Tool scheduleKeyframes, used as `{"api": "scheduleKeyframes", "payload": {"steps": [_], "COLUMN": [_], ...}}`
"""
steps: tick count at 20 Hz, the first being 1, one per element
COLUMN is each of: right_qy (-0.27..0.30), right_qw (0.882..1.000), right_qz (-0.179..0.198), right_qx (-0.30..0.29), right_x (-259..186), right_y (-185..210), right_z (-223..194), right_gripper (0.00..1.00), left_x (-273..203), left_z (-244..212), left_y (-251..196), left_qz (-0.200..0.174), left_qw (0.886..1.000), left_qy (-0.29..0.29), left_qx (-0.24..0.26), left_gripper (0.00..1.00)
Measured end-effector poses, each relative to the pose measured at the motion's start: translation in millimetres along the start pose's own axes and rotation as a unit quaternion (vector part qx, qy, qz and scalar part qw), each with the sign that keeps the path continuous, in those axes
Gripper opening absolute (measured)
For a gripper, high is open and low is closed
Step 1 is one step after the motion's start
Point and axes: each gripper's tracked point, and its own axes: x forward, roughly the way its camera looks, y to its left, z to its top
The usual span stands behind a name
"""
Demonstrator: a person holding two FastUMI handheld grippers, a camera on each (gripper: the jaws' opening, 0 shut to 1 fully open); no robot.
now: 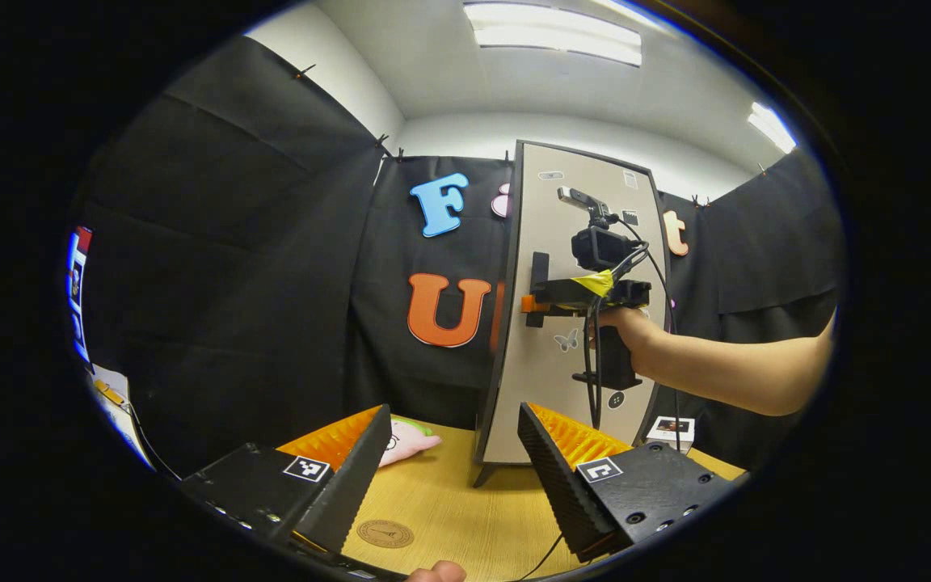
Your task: Open the cabinet door with the right hand, grasp the bottle in the cabinet with the left hand and place it on the coaster, then close the cabinet door with the right hand.
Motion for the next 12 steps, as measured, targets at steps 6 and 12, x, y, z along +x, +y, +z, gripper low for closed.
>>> {"api": "scheduleKeyframes", "payload": {"steps": [6, 12], "right_qy": [-0.016, -0.030], "right_qw": [0.999, 0.997], "right_qz": [0.028, 0.060], "right_qx": [0.015, 0.024], "right_x": [-12, -35], "right_y": [-2, -7], "right_z": [-3, -6], "right_gripper": [0.23, 0.23], "left_x": [-15, -16], "left_z": [-3, 0], "left_y": [-12, -21], "left_qz": [-0.008, -0.014], "left_qw": [1.000, 1.000], "left_qy": [0.011, 0.007], "left_qx": [0.000, 0.012], "left_gripper": [0.95, 0.95]}}
